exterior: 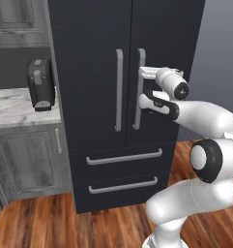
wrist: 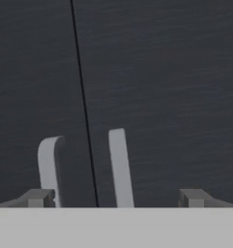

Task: Retrieve the fish from the fridge and place it on the saucepan with marinade on the stove.

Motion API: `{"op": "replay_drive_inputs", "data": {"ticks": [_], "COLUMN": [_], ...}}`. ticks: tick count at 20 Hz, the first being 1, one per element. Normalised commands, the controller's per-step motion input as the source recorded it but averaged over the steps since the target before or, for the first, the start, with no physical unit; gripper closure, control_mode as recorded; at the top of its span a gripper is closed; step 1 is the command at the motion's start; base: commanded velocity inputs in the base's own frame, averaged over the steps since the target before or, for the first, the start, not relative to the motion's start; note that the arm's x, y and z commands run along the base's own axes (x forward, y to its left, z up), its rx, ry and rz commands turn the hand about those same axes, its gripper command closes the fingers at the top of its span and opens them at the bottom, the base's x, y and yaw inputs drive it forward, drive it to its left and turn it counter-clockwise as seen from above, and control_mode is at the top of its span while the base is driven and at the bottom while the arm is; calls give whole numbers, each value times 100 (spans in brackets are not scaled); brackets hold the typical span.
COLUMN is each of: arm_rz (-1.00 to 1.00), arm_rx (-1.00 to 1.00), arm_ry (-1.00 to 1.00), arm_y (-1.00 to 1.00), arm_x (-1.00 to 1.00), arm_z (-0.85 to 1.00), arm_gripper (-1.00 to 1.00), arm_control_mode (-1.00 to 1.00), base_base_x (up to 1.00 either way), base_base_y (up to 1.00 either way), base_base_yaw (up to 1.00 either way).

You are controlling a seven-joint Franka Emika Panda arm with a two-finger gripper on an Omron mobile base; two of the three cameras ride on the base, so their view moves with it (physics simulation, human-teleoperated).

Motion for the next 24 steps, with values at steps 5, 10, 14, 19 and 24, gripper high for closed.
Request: {"op": "replay_drive_inputs", "data": {"ticks": [5,10,14,19,24], "arm_rz": [1,0,0,0,0], "arm_rx": [0,0,0,0,0], "arm_ry": [0,0,0,0,-2], "arm_y": [12,2,0,0,-12], "arm_x": [42,45,53,47,34], "arm_z": [0,0,0,0,0], "arm_gripper": [-100,-100,-100,-100,-100], "arm_control_mode": [-100,-100,-100,-100,-100], "base_base_x": [0,0,0,0,0], "base_base_y": [0,0,0,0,0], "base_base_yaw": [0,0,0,0,0]}}
